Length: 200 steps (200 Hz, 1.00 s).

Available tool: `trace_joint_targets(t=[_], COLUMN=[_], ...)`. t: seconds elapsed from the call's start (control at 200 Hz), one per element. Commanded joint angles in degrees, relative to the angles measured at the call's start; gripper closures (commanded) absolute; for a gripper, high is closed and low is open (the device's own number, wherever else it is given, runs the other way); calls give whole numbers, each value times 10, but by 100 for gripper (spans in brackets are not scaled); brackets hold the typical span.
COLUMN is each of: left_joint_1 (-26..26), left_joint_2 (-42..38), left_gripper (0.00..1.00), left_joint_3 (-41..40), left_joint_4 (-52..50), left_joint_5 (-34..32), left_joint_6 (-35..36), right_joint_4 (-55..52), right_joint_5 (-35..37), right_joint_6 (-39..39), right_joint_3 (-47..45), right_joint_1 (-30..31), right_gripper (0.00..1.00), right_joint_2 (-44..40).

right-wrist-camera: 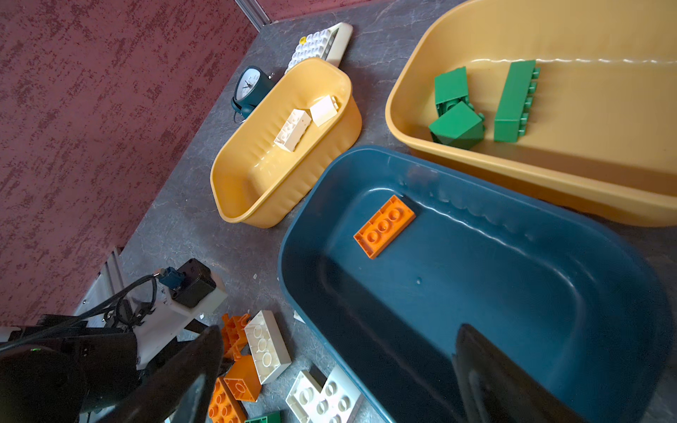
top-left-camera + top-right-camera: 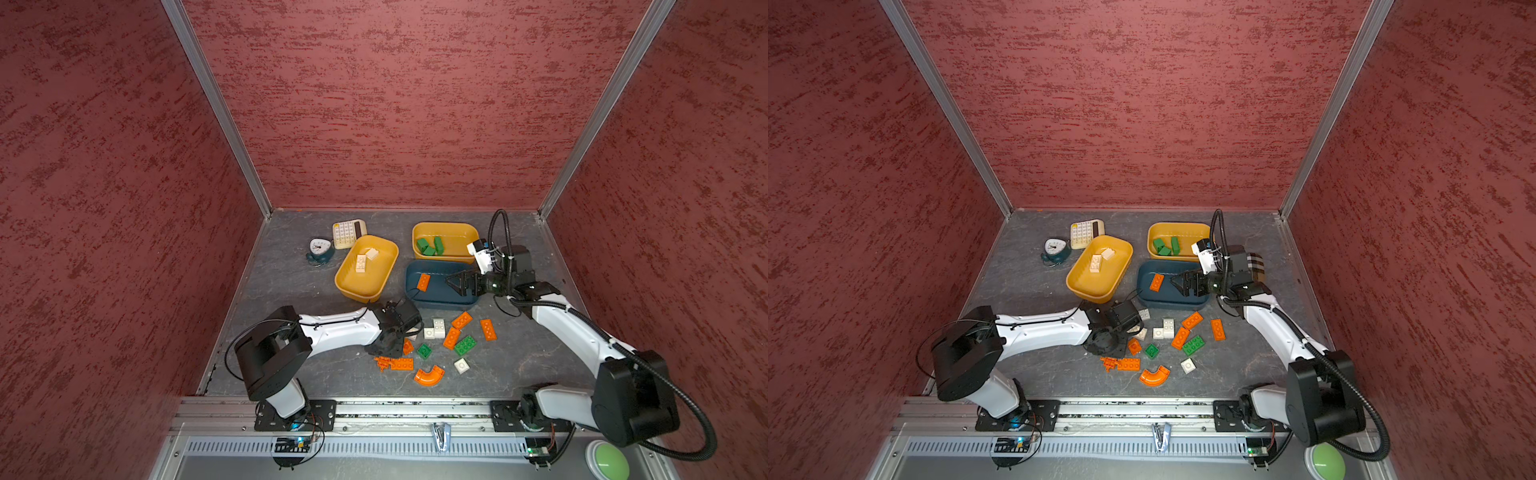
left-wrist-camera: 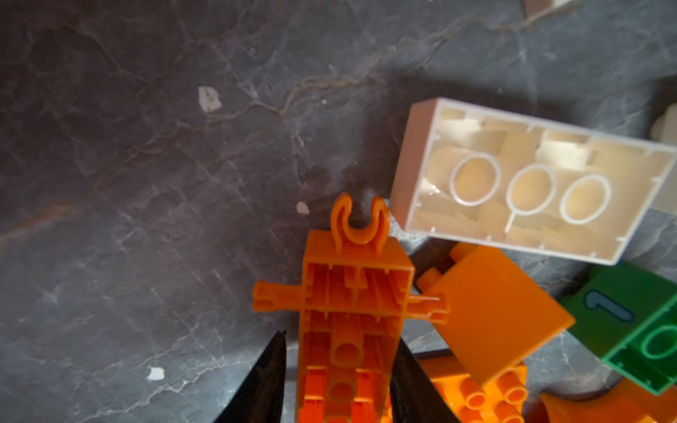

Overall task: Sort the legos into containers by color
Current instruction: Pick up the lego from the middle-left of the table, then place the lego in the container.

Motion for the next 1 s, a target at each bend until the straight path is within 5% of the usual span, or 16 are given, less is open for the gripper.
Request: trace_joint_targets(t=[0.0, 0.291, 0.556, 0.997], left_joint_1=[2, 27, 84, 125], left_joint_2=[14, -13, -28, 199], left_gripper=[63, 69, 69, 69], left_joint_3=[6, 55, 192, 475], left_joint_4=[2, -66, -100, -17], left_joint_5=[-5, -18, 15, 87], left_joint_6=[14, 52, 115, 165], right_joint_4=[-16, -50, -39, -33], right_joint_5=[9, 45, 48, 72], right_joint_6=[-21, -42, -35, -27], right_joint_3=[-1, 14, 22, 30], right_joint_1=[2, 2, 2, -18], right_gripper=[1, 1, 1, 1], right_joint_2=[-17, -34, -35, -34])
